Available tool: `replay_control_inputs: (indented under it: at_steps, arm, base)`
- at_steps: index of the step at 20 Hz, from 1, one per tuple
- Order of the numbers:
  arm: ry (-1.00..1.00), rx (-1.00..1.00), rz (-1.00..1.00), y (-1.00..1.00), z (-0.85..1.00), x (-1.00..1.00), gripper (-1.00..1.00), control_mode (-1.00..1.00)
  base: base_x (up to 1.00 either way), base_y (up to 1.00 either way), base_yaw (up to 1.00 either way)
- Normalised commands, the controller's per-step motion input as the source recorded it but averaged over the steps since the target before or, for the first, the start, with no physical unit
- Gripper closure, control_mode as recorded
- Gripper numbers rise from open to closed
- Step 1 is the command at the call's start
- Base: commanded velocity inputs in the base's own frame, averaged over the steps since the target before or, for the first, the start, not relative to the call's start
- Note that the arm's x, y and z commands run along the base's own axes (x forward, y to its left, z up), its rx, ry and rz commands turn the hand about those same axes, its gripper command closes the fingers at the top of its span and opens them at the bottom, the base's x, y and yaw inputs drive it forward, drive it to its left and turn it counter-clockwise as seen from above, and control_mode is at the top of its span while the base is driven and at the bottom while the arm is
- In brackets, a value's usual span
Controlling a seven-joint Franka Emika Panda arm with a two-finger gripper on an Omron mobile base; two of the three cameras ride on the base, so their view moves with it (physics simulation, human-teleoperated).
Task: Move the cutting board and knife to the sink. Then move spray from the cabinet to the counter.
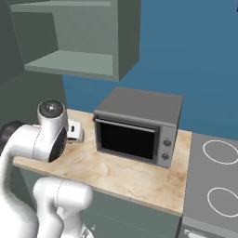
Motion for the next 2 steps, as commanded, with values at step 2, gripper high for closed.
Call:
replay_control_inputs:
  at_steps: [2]
  arm:
    - [-0.1, 0.0, -0.15, -0.32, -0.01, -0.69, -1.0, -1.0]
  base:
    - [0.0, 0.0, 0.0]
